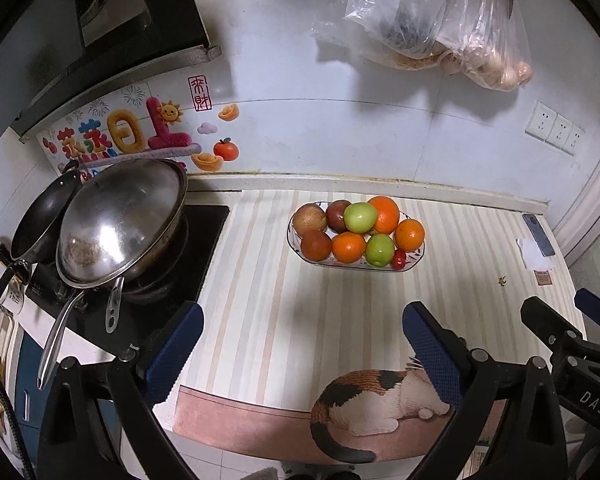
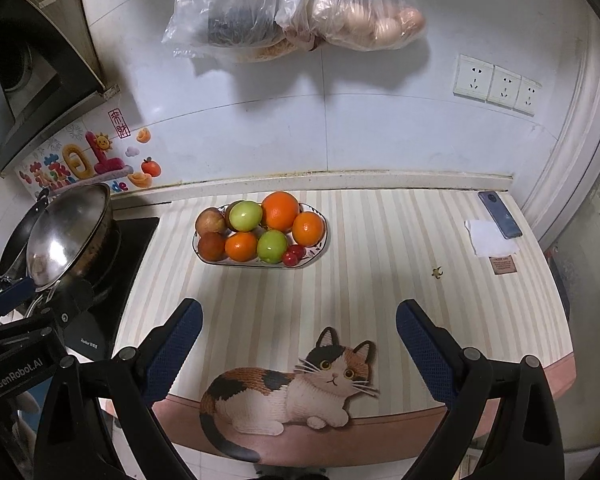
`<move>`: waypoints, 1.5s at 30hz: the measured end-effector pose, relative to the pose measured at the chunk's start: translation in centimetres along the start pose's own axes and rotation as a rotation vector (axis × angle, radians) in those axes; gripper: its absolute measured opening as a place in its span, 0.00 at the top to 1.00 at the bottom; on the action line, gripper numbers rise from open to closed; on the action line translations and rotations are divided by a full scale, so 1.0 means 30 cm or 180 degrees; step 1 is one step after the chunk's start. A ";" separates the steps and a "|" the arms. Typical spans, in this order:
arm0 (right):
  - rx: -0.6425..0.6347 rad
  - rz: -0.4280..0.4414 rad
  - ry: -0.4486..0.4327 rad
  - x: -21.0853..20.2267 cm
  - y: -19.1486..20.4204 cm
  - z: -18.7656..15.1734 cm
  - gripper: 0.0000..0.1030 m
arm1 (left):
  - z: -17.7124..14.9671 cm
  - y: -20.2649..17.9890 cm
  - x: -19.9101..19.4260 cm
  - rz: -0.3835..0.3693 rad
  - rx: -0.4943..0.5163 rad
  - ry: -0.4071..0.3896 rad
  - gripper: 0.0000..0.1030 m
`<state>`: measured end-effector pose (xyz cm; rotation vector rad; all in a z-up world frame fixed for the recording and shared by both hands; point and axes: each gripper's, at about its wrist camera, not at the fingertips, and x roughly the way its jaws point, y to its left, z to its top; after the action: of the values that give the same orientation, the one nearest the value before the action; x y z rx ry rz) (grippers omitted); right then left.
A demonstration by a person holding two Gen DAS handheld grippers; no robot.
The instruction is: Organize fruits
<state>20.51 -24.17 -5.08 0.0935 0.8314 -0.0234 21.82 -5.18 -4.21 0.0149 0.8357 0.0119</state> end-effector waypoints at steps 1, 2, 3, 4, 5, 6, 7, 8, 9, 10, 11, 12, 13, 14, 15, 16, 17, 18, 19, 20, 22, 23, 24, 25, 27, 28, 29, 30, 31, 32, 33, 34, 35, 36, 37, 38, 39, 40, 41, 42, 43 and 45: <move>-0.0004 0.0000 0.0002 0.002 0.000 0.000 0.03 | -0.001 -0.001 -0.001 0.0000 0.0001 -0.0005 0.01; 0.0000 0.0003 0.0003 -0.001 0.000 -0.001 0.03 | -0.001 -0.002 -0.003 0.0005 0.0004 -0.0012 0.01; 0.0006 0.0012 0.0007 0.000 -0.002 -0.001 0.03 | -0.002 -0.003 -0.005 0.0002 0.0007 -0.0016 0.01; 0.0005 0.0015 0.0009 0.000 -0.004 -0.001 0.03 | -0.003 -0.004 -0.007 -0.0003 0.0006 -0.0016 0.01; 0.0000 0.0018 0.0007 -0.005 -0.005 0.001 0.03 | -0.003 -0.004 -0.009 -0.0002 0.0002 -0.0019 0.01; -0.0002 0.0012 0.0003 -0.007 -0.005 0.000 0.03 | -0.004 -0.004 -0.011 -0.0001 0.0009 -0.0024 0.01; -0.0010 0.0007 0.0001 -0.011 -0.004 -0.002 0.03 | -0.004 -0.005 -0.012 0.0005 0.0016 -0.0027 0.01; -0.0013 0.0004 0.0001 -0.014 -0.004 -0.004 0.03 | -0.005 -0.006 -0.014 0.0005 0.0018 -0.0028 0.01; -0.0012 0.0005 0.0006 -0.014 -0.005 -0.006 0.03 | -0.006 -0.006 -0.015 0.0001 0.0015 -0.0027 0.01; -0.0017 0.0006 0.0008 -0.016 -0.004 -0.009 0.03 | -0.007 -0.006 -0.018 0.0007 0.0018 -0.0032 0.01; -0.0023 0.0003 0.0010 -0.018 -0.005 -0.010 0.03 | -0.008 -0.007 -0.021 0.0012 0.0020 -0.0034 0.01; -0.0029 -0.0003 0.0009 -0.019 -0.004 -0.013 0.03 | -0.009 -0.006 -0.023 0.0006 0.0018 -0.0034 0.01; -0.0032 -0.0004 0.0009 -0.022 -0.004 -0.015 0.03 | -0.009 -0.006 -0.023 0.0008 0.0019 -0.0036 0.01; -0.0031 -0.0001 0.0010 -0.024 -0.005 -0.016 0.03 | -0.009 -0.005 -0.023 0.0014 0.0025 -0.0041 0.01; -0.0034 -0.0003 0.0010 -0.027 -0.004 -0.019 0.03 | -0.009 -0.006 -0.024 0.0014 0.0029 -0.0045 0.01; -0.0041 -0.0010 0.0008 -0.028 -0.006 -0.018 0.03 | -0.011 -0.005 -0.027 0.0011 0.0023 -0.0045 0.01; -0.0044 -0.0012 0.0006 -0.028 -0.007 -0.017 0.03 | -0.012 -0.006 -0.028 0.0016 0.0022 -0.0049 0.01; -0.0043 -0.0011 0.0007 -0.030 -0.008 -0.019 0.03 | -0.013 -0.008 -0.030 0.0021 0.0025 -0.0055 0.01; -0.0045 -0.0017 0.0010 -0.032 -0.008 -0.020 0.03 | -0.015 -0.009 -0.033 0.0022 0.0023 -0.0056 0.01; -0.0049 -0.0020 0.0005 -0.033 -0.007 -0.019 0.03 | -0.016 -0.009 -0.035 0.0021 0.0017 -0.0055 0.01; -0.0068 -0.0040 -0.0006 -0.040 -0.005 -0.022 0.03 | -0.016 -0.011 -0.036 0.0021 0.0019 -0.0055 0.01; -0.0076 -0.0045 -0.0003 -0.043 -0.004 -0.024 0.03 | -0.015 -0.008 -0.035 0.0022 0.0017 -0.0056 0.01; -0.0077 -0.0045 -0.0003 -0.046 -0.003 -0.025 0.03 | -0.017 -0.009 -0.037 0.0019 0.0014 -0.0054 0.01; -0.0082 -0.0051 -0.0006 -0.045 -0.003 -0.023 0.03 | -0.019 -0.007 -0.037 0.0017 0.0012 -0.0054 0.01; -0.0103 -0.0066 -0.0011 -0.050 0.001 -0.027 0.03 | -0.023 -0.008 -0.041 0.0023 0.0009 -0.0060 0.01; -0.0108 -0.0070 -0.0013 -0.054 0.004 -0.030 0.03 | -0.026 -0.005 -0.043 0.0026 0.0006 -0.0059 0.01; -0.0112 -0.0069 -0.0014 -0.057 0.005 -0.032 0.03 | -0.029 -0.003 -0.046 0.0022 -0.0002 -0.0056 0.01; -0.0120 -0.0068 -0.0013 -0.058 0.007 -0.033 0.03 | -0.033 -0.001 -0.050 0.0023 -0.0012 -0.0060 0.01; -0.0125 -0.0070 -0.0016 -0.061 0.009 -0.035 0.03 | -0.034 -0.001 -0.052 0.0030 -0.0013 -0.0063 0.01; -0.0131 -0.0071 -0.0019 -0.063 0.008 -0.036 0.03 | -0.036 0.001 -0.051 0.0033 -0.0012 -0.0061 0.01; -0.0141 -0.0078 -0.0020 -0.067 0.011 -0.039 0.03 | -0.037 0.002 -0.054 0.0028 -0.0019 -0.0061 0.01; -0.0144 -0.0070 -0.0020 -0.068 0.012 -0.040 0.03 | -0.041 0.007 -0.057 0.0035 -0.0031 -0.0065 0.01; -0.0146 -0.0066 -0.0020 -0.069 0.012 -0.040 0.03 | -0.042 0.007 -0.059 0.0042 -0.0031 -0.0065 0.01; -0.0151 -0.0070 -0.0023 -0.070 0.012 -0.040 0.03 | -0.043 0.010 -0.060 0.0037 -0.0038 -0.0061 0.01; -0.0150 -0.0070 -0.0022 -0.070 0.011 -0.040 0.03 | -0.045 0.012 -0.063 0.0036 -0.0045 -0.0063 0.01; -0.0144 -0.0060 -0.0014 -0.068 0.011 -0.039 0.03 | -0.043 0.010 -0.060 0.0049 -0.0034 -0.0071 0.01; -0.0142 -0.0058 -0.0015 -0.069 0.011 -0.039 0.03 | -0.045 0.011 -0.061 0.0054 -0.0034 -0.0071 0.01; -0.0150 -0.0063 -0.0016 -0.067 0.011 -0.038 0.03 | -0.048 0.013 -0.062 0.0052 -0.0044 -0.0066 0.01; -0.0146 -0.0068 -0.0017 -0.070 0.012 -0.041 0.03 | -0.050 0.012 -0.064 0.0054 -0.0046 -0.0069 0.01; -0.0143 -0.0067 -0.0019 -0.070 0.011 -0.039 0.03 | -0.052 0.012 -0.067 0.0060 -0.0045 -0.0073 0.01; -0.0136 -0.0063 -0.0016 -0.071 0.011 -0.041 0.03 | -0.053 0.012 -0.069 0.0059 -0.0046 -0.0074 0.01; -0.0122 -0.0058 -0.0007 -0.073 0.011 -0.044 0.03 | -0.055 0.012 -0.072 0.0051 -0.0055 -0.0068 0.01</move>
<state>18.08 -23.75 -4.30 0.0497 0.8300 -0.0247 19.15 -4.84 -3.72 0.0055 0.8139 0.0341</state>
